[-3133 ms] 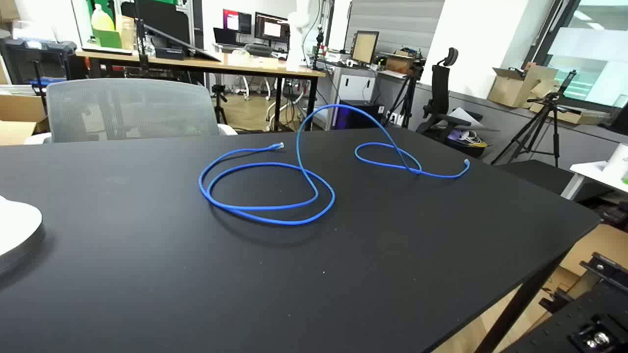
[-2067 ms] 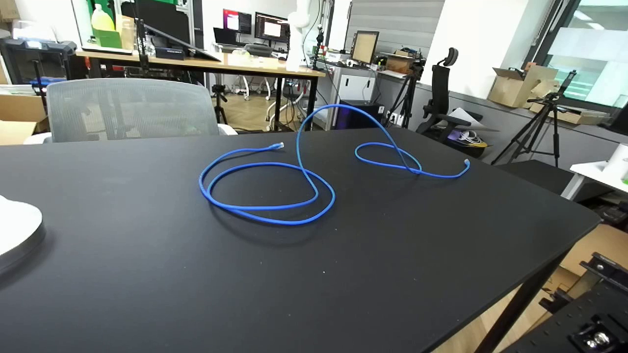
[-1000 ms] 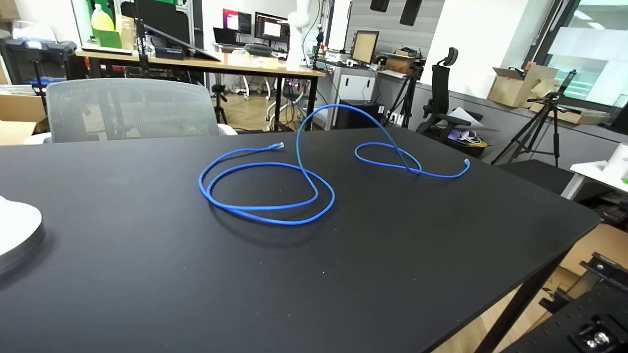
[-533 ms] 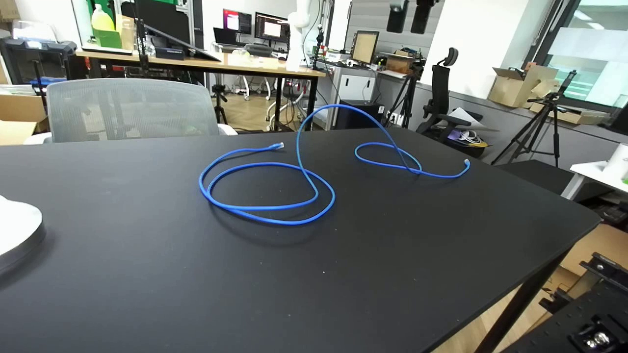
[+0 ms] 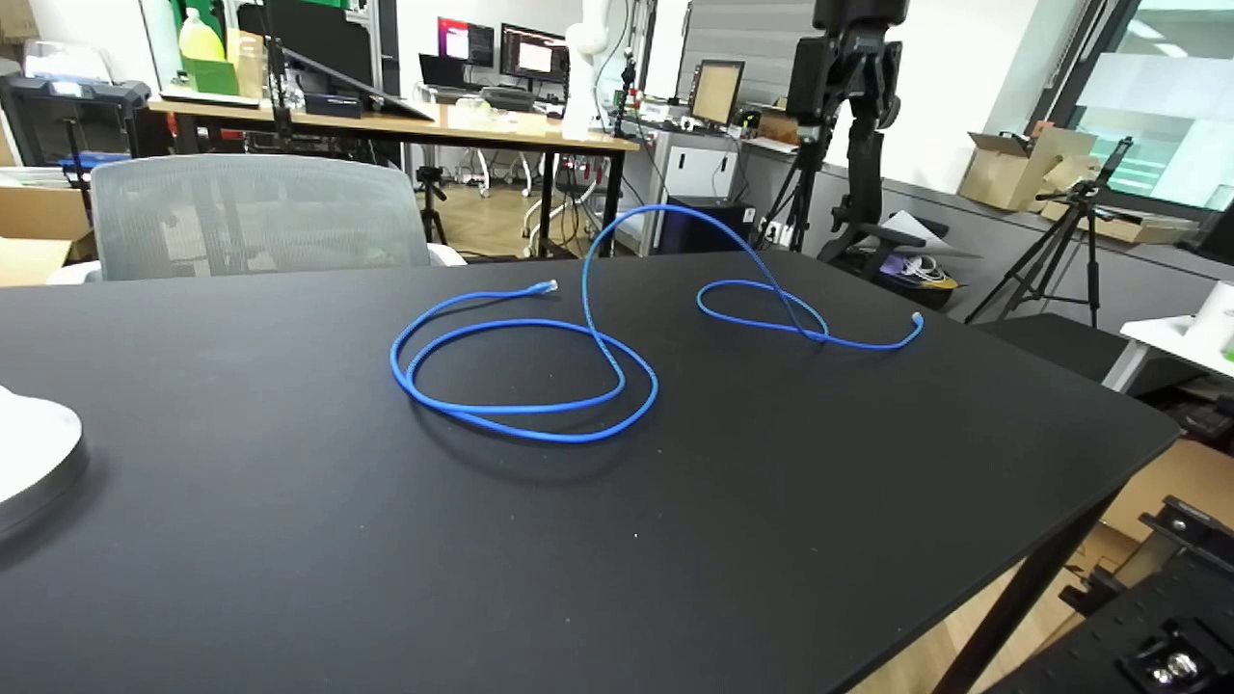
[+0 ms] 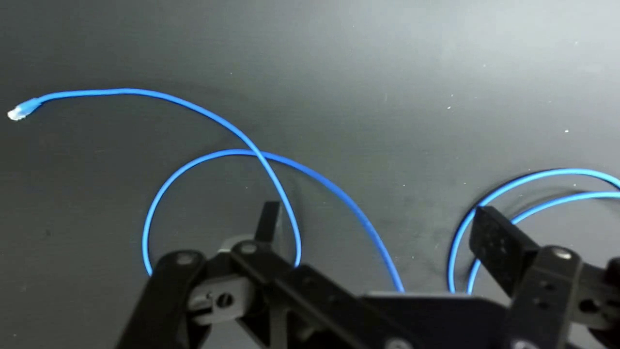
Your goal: Move the blue cable to the left
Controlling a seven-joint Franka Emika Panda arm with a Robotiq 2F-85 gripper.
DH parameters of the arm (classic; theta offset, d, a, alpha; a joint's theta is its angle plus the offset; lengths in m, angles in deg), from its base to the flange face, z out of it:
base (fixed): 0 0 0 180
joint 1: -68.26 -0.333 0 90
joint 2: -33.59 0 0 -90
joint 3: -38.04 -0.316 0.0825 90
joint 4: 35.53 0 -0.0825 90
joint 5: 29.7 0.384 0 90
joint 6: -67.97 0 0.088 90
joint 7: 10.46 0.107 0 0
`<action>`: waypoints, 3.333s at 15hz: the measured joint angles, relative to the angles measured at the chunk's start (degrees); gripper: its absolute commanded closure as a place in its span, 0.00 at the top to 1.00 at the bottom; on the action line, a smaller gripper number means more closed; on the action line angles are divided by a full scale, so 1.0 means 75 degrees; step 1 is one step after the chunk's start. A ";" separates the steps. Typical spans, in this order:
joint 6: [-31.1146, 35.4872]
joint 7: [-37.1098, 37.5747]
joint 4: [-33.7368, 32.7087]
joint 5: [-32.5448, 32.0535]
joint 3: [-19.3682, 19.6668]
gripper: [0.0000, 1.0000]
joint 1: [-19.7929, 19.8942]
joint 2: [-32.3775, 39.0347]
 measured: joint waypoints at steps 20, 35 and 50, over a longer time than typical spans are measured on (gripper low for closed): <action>-0.1009 0.0240 -0.3209 -0.0011 -0.0689 0.27 -0.0438 0.3238; -0.2553 -0.0148 -0.3044 0.0902 -0.1205 0.02 -0.0495 0.2222; -0.3499 0.4795 -0.3042 0.2823 -0.1255 0.02 -0.1225 0.1985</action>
